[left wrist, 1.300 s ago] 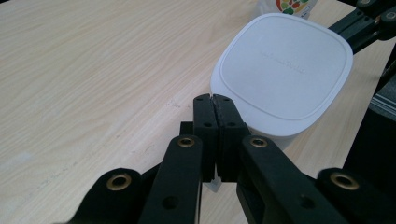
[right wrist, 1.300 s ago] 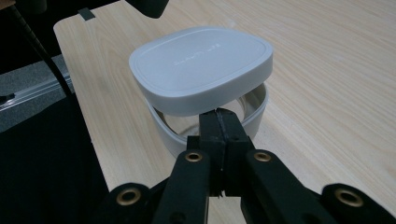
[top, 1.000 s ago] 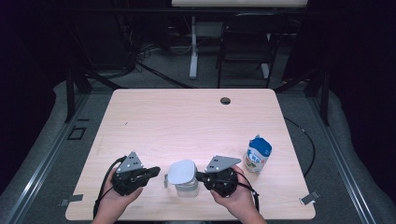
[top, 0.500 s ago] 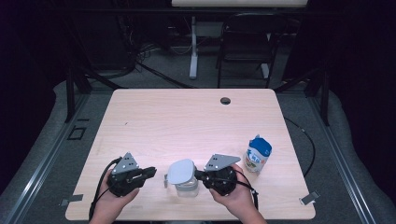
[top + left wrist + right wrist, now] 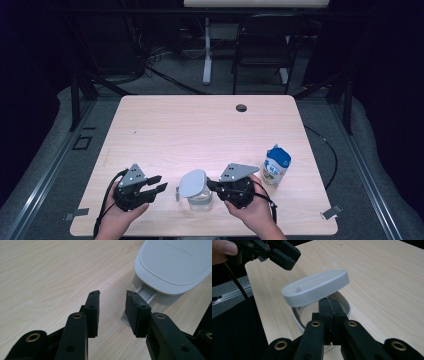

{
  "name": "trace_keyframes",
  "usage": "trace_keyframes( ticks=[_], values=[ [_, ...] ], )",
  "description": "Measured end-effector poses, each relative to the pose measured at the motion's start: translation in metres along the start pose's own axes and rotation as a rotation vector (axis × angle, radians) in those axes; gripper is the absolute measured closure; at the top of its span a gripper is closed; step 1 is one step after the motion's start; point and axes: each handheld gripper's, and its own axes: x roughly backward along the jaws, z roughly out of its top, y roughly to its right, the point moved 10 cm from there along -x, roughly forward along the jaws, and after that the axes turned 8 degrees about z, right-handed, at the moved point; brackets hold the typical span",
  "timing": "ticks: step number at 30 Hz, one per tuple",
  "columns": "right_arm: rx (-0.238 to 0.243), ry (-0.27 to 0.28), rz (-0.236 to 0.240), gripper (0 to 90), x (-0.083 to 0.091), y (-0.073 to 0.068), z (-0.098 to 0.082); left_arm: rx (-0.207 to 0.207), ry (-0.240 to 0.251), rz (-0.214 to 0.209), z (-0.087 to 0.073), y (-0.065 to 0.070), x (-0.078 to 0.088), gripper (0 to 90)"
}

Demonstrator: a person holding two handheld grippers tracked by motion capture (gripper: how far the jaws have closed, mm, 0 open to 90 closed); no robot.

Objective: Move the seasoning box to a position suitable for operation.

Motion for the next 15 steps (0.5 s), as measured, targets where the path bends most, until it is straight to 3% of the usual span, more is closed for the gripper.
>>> trace_keyframes(
  ticks=[15],
  values=[
    [0.021,0.027,0.022,90.0,-0.002,-0.01,0.018,0.004,-0.005,0.001,-0.006,-0.001,0.003,63.7]
  ],
)
